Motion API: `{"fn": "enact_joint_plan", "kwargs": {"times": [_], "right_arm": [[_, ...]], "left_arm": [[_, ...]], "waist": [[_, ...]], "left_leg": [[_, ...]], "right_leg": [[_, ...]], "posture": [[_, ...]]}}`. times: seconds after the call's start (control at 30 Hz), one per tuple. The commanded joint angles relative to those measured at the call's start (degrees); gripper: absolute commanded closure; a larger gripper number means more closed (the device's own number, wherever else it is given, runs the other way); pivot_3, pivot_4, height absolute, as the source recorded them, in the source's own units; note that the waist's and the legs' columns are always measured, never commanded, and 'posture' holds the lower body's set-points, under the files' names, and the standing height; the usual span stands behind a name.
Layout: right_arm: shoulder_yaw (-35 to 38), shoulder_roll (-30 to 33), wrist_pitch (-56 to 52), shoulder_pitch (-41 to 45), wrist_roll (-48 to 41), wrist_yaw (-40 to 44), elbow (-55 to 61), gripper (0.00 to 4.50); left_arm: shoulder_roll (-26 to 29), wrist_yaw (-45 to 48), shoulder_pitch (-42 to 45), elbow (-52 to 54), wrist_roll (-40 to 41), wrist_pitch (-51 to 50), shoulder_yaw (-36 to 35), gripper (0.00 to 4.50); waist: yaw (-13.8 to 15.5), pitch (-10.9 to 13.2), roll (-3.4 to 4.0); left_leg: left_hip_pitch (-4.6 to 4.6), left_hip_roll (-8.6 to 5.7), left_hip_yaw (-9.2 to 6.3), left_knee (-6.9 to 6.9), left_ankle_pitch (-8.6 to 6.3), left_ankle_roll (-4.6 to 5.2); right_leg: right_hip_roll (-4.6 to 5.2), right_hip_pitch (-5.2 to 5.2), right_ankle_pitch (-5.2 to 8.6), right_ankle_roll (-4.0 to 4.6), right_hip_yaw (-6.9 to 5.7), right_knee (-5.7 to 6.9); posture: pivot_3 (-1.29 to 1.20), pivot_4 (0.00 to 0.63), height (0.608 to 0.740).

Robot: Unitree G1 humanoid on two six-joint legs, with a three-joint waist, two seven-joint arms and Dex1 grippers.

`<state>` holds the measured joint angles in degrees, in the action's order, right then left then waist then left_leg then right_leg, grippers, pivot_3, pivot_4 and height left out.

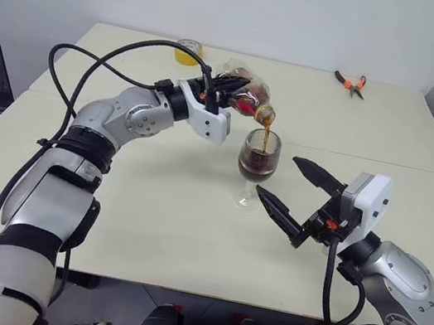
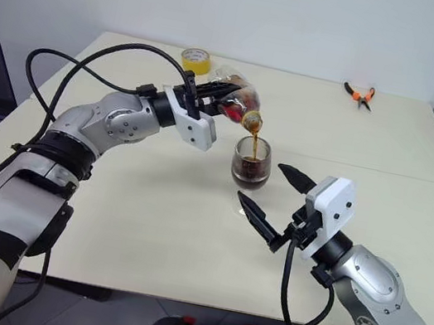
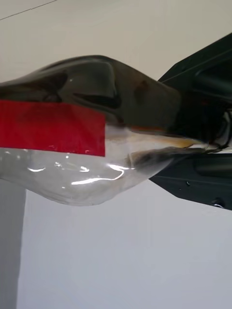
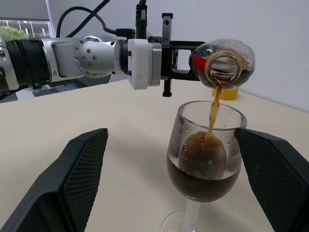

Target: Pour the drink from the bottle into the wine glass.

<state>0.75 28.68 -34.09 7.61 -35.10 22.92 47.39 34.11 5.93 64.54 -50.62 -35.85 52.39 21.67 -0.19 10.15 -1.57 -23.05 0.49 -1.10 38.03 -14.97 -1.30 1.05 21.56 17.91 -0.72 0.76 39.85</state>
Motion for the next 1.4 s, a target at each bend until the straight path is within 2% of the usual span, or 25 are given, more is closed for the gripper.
{"fn": "enact_joint_plan", "kwargs": {"times": [0.03, 0.27, 0.43, 0.6, 0.87, 1.1, 1.2, 1.4], "right_arm": [[0.5, -0.3, 1.5, 0.7, -0.4, 0.4, 1.0, 0.00], [0.6, -0.5, 1.4, 1.2, -0.5, 0.8, 0.9, 0.00], [0.2, 0.0, 1.6, 1.9, -0.1, 1.8, 0.9, 0.00], [0.1, 0.5, 1.4, 2.9, -0.4, 3.0, 0.9, 0.00], [-0.1, 2.3, -1.2, 6.5, -2.8, 4.6, 0.7, 0.00], [1.1, 3.4, -8.1, 11.0, -7.7, 2.1, 0.1, 0.00], [0.6, 4.3, -8.5, 12.0, -7.5, 3.0, -0.1, 0.00], [-1.1, 4.3, -8.3, 12.1, -7.2, 3.8, -0.3, 0.00]], "left_arm": [[-0.1, 1.0, -0.2, 3.0, 3.8, -0.9, -2.7, 3.87], [-1.6, 5.3, -2.9, 5.2, 9.2, -3.2, -4.2, 3.87], [-4.3, 11.6, -7.6, 11.7, 18.1, -9.2, -7.3, 3.87], [-8.7, 15.7, -14.6, 22.5, 29.8, -26.0, -13.1, 3.87], [-13.4, 11.9, -23.9, 34.0, 36.5, -46.3, -21.3, 3.87], [-17.6, 8.3, -27.5, 32.8, 42.2, -54.0, -27.9, 3.87], [-18.9, 6.5, -28.0, 28.7, 44.5, -53.9, -31.3, 3.87], [-18.8, 1.7, -27.5, 22.2, 42.7, -50.0, -33.0, 3.87]], "waist": [[0.0, 0.0, 0.00], [0.0, 0.0, 0.00], [0.0, 0.0, 0.01], [-0.2, 0.0, 0.01], [-0.3, 0.0, 0.01], [-0.1, 0.0, 0.00], [0.0, 0.0, -0.01], [0.0, 0.0, -0.02]], "left_leg": [[0.00, 0.00, 0.00, 0.00, 0.00, 0.00], [0.00, 0.00, 0.00, 0.02, 0.00, 0.01], [0.00, 0.01, 0.00, 0.03, 0.00, 0.00], [0.00, 0.02, -0.02, 0.05, 0.00, 0.00], [0.03, 0.04, -0.05, 0.06, 0.00, 0.00], [0.01, 0.03, -0.09, 0.09, -0.01, 0.01], [0.01, 0.02, -0.09, 0.10, -0.01, 0.02], [0.01, 0.02, -0.09, 0.08, -0.02, 0.03]], "right_leg": [[0.00, 0.00, 0.00, 0.00, 0.00, 0.00], [0.00, 0.01, 0.00, 0.00, 0.00, 0.02], [0.00, 0.01, 0.00, 0.00, 0.02, 0.03], [0.00, 0.01, 0.00, 0.01, 0.02, 0.06], [-0.01, -0.01, 0.00, 0.01, 0.03, 0.07], [0.00, -0.05, 0.00, 0.01, -0.02, 0.06], [0.01, -0.06, 0.00, 0.01, -0.02, 0.05], [0.01, -0.05, 0.00, 0.01, -0.02, 0.04]], "posture": [[0.00, 0.150, 0.740], [0.00, 0.150, 0.740], [0.00, 0.150, 0.740], [0.00, 0.150, 0.740], [0.00, 0.150, 0.740], [0.00, 0.150, 0.740], [0.00, 0.150, 0.740], [0.00, 0.150, 0.740]]}}
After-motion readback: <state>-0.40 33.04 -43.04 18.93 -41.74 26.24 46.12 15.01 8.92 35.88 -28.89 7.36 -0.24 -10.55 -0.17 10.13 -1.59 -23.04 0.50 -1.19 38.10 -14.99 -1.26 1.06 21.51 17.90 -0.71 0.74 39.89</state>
